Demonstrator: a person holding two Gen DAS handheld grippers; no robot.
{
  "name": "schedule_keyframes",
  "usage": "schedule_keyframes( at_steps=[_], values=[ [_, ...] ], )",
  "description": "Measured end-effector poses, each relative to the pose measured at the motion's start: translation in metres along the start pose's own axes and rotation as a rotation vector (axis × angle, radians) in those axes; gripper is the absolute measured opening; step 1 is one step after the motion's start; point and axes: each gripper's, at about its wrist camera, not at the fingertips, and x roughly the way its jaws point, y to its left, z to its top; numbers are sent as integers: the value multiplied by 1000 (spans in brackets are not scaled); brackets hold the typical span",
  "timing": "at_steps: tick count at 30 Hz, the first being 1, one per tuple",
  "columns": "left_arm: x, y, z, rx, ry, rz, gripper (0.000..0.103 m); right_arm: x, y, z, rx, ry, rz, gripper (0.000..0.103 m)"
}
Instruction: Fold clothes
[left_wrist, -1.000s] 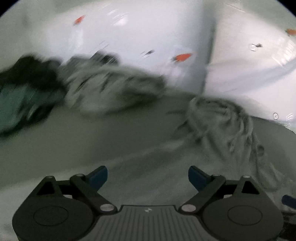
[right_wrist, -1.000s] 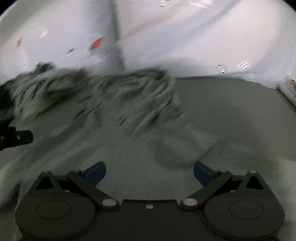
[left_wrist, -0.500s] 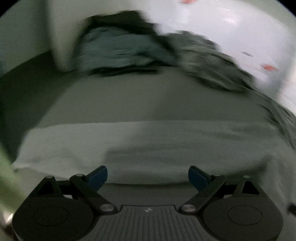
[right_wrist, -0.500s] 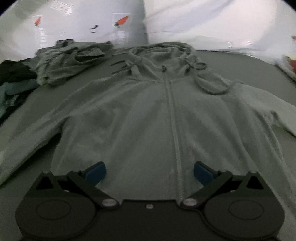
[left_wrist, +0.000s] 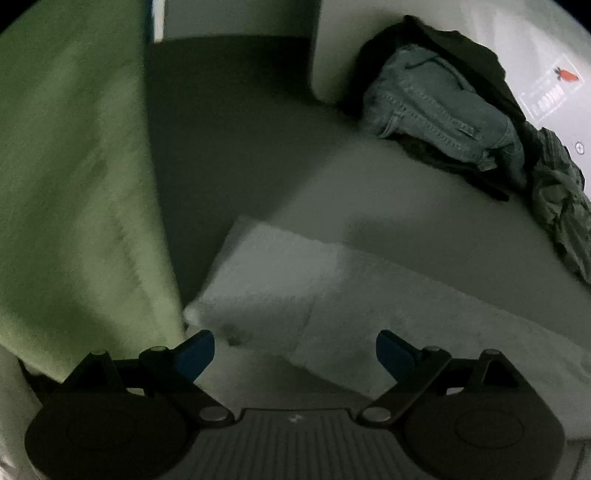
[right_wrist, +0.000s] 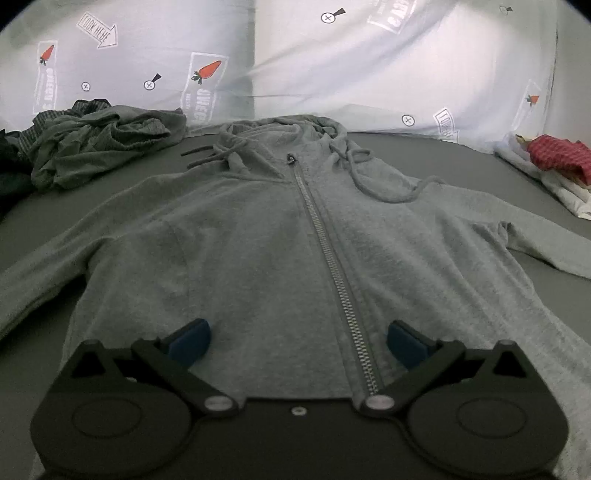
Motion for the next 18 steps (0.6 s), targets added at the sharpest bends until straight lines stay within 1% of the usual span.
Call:
schedule_keyframes(
  at_steps=[2, 4, 5, 6, 8, 9, 10, 12, 13, 16, 18],
  values=[
    [2, 3, -2, 7, -3, -21, 94, 0, 1, 0, 0, 0, -2, 103],
    [7, 0, -3, 42, -22, -36, 94, -1, 1, 0, -1, -1, -2, 103],
    [9, -2, -2, 53, -30, -31, 91, -1, 1, 0, -1, -1, -3, 103],
    [10, -3, -2, 56, -34, -23, 83, -2, 1, 0, -1, -1, -3, 103],
    [11, -6, -2, 52, -53, -6, 74, -2, 1, 0, -3, -1, -3, 103],
    [10, -8, -3, 48, -64, 3, 62, -2, 1, 0, -2, -1, -3, 103],
    [9, -11, -3, 48, -78, 12, 55, -2, 1, 0, -2, -1, -3, 103],
    [5, -17, -3, 65, -97, 0, 27, -1, 1, 0, -2, -1, -3, 103],
    [3, -20, -2, 69, -101, -17, 22, -1, 1, 0, -1, -1, -3, 103],
    [0, -33, 2, 55, -101, -93, 20, -1, 1, 0, 0, -2, -2, 103],
    [-4, -54, 4, 87, -111, -165, 20, -1, 1, 0, 1, -2, 0, 103]
  ],
)
